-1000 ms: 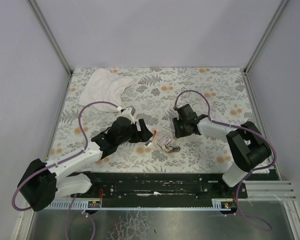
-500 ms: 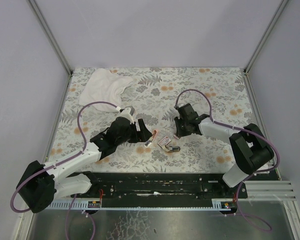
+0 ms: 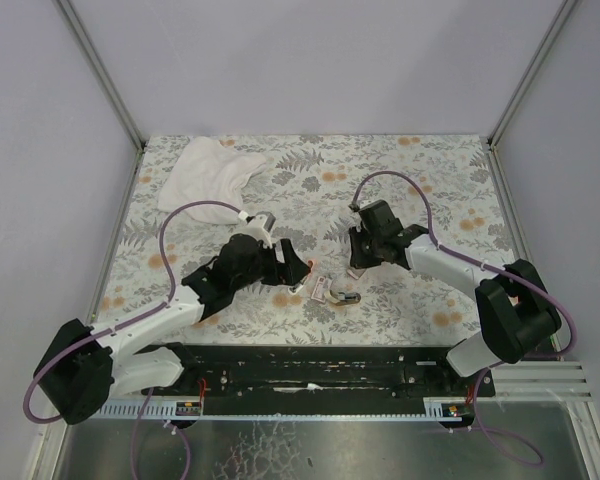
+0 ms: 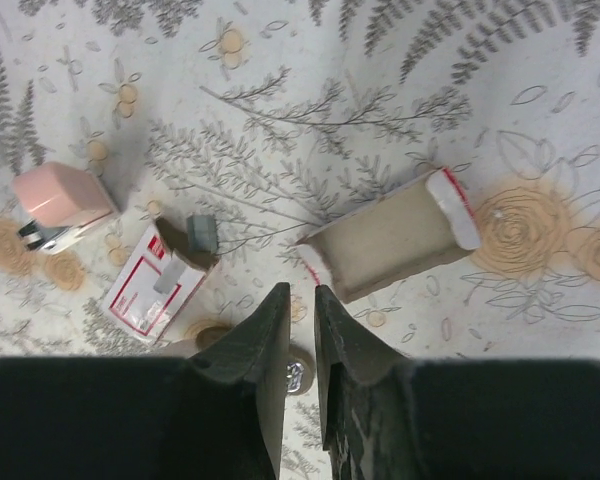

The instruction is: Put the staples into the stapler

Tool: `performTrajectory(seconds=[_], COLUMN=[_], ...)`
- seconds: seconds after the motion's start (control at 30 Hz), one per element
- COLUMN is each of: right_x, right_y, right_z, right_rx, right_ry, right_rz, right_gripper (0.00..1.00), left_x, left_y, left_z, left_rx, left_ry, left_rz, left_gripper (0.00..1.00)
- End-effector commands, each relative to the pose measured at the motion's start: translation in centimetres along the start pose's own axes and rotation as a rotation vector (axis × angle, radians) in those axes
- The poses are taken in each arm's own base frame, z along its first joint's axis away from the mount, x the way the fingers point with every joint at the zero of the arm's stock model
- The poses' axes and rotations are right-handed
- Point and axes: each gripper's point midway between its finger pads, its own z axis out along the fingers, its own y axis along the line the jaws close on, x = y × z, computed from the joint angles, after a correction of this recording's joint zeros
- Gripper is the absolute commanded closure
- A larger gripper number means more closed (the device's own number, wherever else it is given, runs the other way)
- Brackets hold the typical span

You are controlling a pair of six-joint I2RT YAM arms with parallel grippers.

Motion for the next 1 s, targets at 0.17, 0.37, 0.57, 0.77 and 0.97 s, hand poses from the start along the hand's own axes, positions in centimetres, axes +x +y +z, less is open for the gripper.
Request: performTrajectory(seconds=[0.17,0.37,0.57,0.77,0.97], right_x=[-2.6,-2.4,-1.0,-0.1,1.0], right_y=[3.4,3.8,3.1,2.5,1.3], right_z=[-2.6,-2.7,-2.3,-2.5,-2.6], right_rx=[-0.138,-0.166,-0.149,-0.133,-0.079], right_ry=[-0.055,-0.061,-0.052,-0.066,-0.073], right_rz=[0.022,0.020,0.035,0.050,0.091], right_gripper=[0.77,0.70,0.62,0.51,0.49], left_x=[-1.2,0.4,2.6,4.4,5.7], left_y=[-1.8,-2.0,-2.6,-3.4,-5.6], left_z=[1.8,2.7,3.4,4.5,5.3], left_rx=[0.118,0.128,0.104,0.119,0.187], left_ry=[-0.037,0.019,0.044,0.080,0.124], left_rz=[0.127,0.099,0.060,0.024,0.027], left_gripper=[0.21,0.28,0.40,0.46,0.39])
